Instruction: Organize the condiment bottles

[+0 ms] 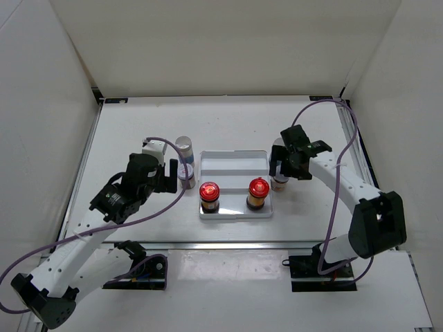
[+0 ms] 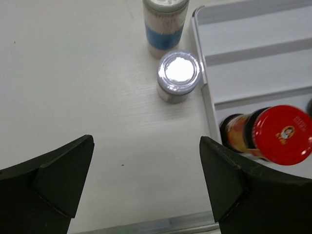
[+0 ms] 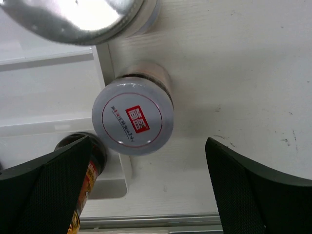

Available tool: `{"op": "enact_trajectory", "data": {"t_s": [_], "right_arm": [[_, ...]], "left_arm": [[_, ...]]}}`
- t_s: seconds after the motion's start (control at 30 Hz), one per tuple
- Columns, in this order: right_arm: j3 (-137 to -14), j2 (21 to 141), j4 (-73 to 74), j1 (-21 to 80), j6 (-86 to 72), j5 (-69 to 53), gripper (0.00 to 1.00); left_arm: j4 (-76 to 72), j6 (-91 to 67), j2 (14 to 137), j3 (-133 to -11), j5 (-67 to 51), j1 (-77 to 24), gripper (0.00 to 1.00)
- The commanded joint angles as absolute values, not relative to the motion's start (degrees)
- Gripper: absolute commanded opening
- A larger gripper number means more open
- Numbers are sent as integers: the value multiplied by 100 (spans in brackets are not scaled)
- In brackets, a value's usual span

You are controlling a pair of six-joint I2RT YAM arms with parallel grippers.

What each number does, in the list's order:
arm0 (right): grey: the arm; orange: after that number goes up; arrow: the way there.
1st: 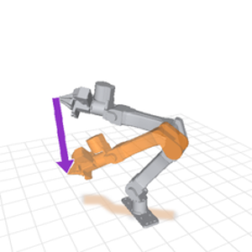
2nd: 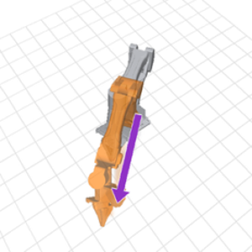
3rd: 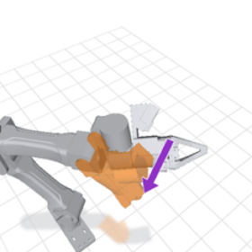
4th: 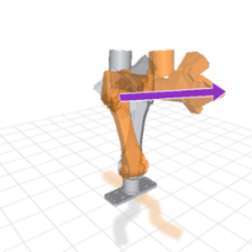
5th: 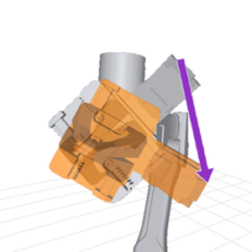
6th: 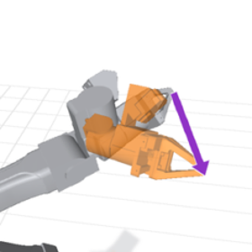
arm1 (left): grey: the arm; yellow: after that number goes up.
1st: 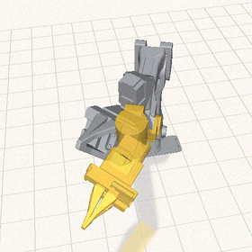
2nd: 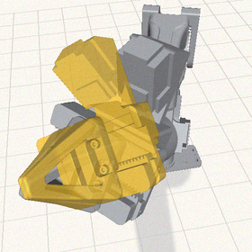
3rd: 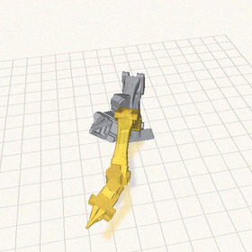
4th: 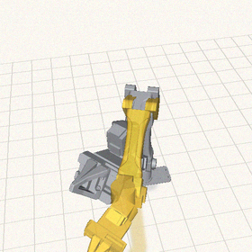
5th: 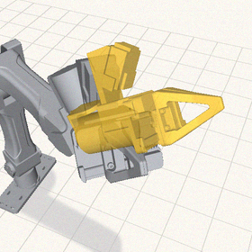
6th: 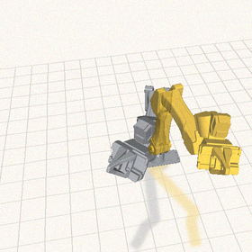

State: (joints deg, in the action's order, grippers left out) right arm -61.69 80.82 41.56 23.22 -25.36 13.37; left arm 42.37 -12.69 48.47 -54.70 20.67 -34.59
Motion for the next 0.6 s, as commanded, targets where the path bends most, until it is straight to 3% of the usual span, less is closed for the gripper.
{"op": "enact_trajectory", "data": {"t_s": [0.0,0.07,0.17,0.43,0.57], "right_arm": [[-6451,8392,3841,2241,-2364,1037,100],[-6451,8568,3762,2189,-2303,976,97],[-6451,8692,3631,2136,-2250,923,85],[-6722,8122,3892,2346,-2197,1291,33],[-7170,7709,3946,2575,-2136,1188,29]], "left_arm": [[4052,-1248,4553,-5264,2276,-3358,100],[4052,-1248,4553,-5265,2556,-3357,100],[4052,-1248,4789,-5265,2619,-3357,100],[4052,-1248,4852,-5265,2558,-3357,100],[4052,-1248,4852,-5265,2558,-3357,100]]}}
